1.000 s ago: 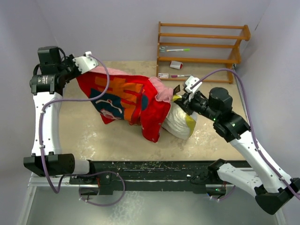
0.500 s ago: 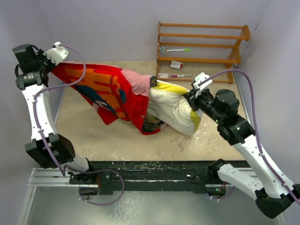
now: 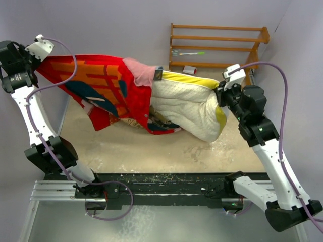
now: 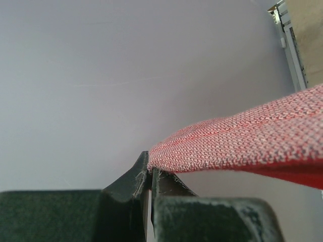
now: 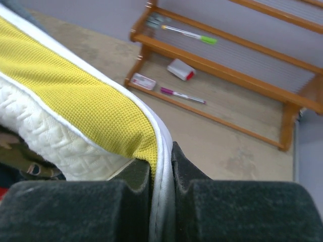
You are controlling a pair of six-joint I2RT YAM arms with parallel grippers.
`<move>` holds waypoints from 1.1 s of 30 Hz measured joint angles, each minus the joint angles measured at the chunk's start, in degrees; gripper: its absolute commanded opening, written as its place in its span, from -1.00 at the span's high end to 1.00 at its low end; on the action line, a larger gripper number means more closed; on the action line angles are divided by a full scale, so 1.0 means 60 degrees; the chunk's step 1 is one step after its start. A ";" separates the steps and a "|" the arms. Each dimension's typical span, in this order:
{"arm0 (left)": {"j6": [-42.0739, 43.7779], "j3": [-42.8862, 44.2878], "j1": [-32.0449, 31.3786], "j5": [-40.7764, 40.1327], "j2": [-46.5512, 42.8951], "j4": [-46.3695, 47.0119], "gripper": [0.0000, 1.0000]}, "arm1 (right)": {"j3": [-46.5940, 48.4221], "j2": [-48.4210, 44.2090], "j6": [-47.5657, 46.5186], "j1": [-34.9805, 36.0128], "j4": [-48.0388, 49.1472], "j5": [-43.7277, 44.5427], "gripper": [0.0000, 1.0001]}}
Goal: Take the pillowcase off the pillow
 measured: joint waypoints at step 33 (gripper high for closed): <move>-0.0699 -0.3552 -0.5453 0.3483 -0.3574 -0.3122 -0.99 | -0.2415 -0.0798 0.2437 -0.3657 0.2157 -0.3894 1.00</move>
